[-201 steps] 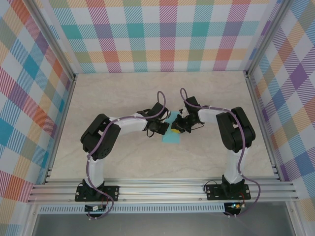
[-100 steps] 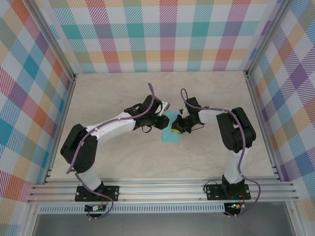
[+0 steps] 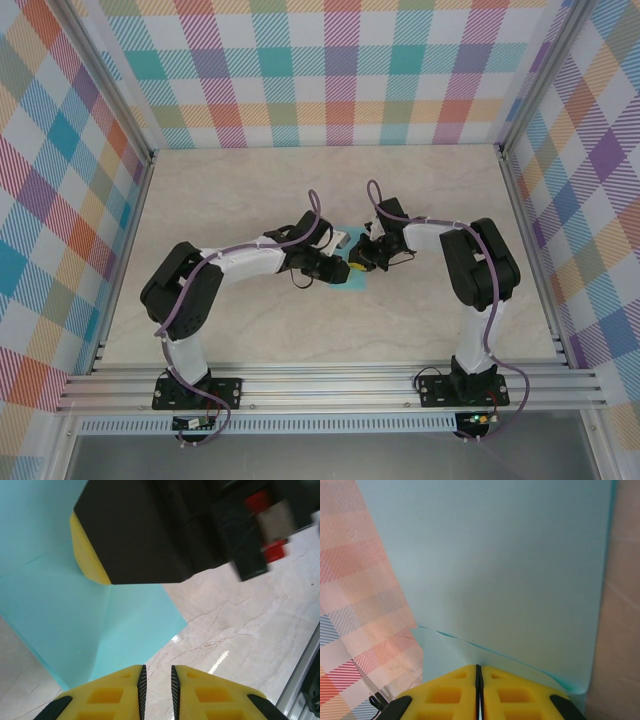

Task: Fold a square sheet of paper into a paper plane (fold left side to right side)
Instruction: Fold the triangle a second time at the center of the table.

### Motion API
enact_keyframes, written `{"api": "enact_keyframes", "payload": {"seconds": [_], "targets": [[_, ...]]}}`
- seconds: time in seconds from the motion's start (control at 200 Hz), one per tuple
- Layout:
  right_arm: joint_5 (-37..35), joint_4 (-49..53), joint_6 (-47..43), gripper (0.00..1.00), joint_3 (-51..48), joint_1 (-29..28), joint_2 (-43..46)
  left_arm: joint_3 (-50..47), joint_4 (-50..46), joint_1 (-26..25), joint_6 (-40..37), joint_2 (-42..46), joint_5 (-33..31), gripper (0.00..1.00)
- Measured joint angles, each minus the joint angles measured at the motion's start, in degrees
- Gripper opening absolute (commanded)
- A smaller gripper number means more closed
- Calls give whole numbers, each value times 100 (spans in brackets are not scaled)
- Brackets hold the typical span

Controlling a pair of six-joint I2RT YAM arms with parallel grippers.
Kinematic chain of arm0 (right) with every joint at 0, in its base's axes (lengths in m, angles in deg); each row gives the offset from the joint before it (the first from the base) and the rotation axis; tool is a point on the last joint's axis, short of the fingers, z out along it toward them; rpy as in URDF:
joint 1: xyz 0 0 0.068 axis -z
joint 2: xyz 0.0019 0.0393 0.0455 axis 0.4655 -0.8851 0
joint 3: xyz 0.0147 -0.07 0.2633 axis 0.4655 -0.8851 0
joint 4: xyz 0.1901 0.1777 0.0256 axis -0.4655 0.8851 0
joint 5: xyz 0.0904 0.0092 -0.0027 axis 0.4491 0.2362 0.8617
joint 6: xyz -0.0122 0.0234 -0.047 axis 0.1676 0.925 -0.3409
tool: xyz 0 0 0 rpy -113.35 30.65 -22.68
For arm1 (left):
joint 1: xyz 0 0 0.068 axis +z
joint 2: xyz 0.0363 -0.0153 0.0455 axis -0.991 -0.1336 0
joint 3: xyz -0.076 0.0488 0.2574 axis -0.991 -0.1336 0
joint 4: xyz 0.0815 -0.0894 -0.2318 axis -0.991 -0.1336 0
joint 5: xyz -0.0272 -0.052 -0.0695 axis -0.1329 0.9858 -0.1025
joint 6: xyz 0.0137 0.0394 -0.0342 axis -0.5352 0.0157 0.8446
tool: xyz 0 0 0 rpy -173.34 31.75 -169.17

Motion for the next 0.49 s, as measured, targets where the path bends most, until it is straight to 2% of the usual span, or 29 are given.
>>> {"api": "enact_keyframes", "payload": {"seconds": [0.495], "targets": [[-2, 0, -20, 9, -2, 0, 2, -240, 101, 0, 0, -319, -157, 20]]}}
